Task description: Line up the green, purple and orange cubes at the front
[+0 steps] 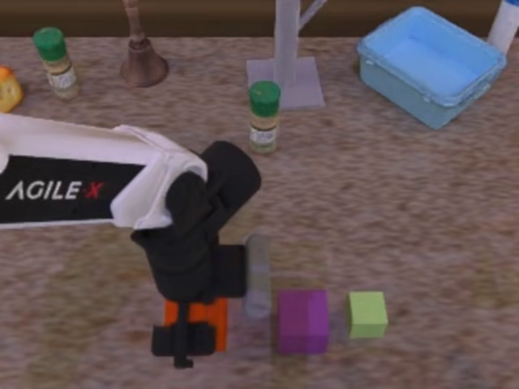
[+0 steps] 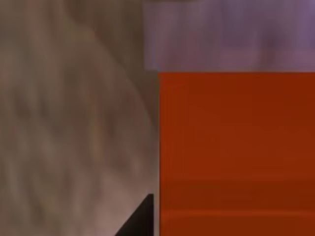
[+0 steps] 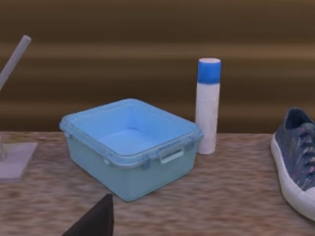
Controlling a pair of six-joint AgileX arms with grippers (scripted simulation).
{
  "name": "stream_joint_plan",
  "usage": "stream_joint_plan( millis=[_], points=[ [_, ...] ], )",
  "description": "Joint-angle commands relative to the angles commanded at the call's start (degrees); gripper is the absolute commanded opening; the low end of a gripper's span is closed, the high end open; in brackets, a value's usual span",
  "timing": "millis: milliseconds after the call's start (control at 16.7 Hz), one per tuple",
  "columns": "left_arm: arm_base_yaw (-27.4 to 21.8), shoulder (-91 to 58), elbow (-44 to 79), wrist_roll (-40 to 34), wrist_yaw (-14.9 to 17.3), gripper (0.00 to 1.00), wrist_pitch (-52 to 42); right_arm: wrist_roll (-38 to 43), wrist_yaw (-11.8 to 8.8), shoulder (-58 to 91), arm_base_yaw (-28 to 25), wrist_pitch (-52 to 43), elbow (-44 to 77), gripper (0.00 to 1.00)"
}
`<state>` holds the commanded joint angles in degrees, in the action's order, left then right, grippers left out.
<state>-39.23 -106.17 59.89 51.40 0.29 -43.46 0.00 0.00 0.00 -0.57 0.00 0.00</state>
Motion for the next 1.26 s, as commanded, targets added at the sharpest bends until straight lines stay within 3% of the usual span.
stream_joint_plan(
  millis=[120, 720, 1260],
  points=[
    [0.0, 0.0, 0.0, 0.0, 0.0, 1.0, 0.0, 0.0, 0.0, 0.0, 0.0, 0.0, 0.0, 1.0],
    [0.1, 0.4, 0.8, 0.1, 0.0, 1.0, -1.0, 0.0, 0.0, 0.0, 0.0, 0.0, 0.0, 1.0],
    [1.2, 6.6, 9.3, -0.2, 0.0, 1.0, -15.8, 0.0, 0.0, 0.0, 0.0, 0.0, 0.0, 1.0]
  ],
)
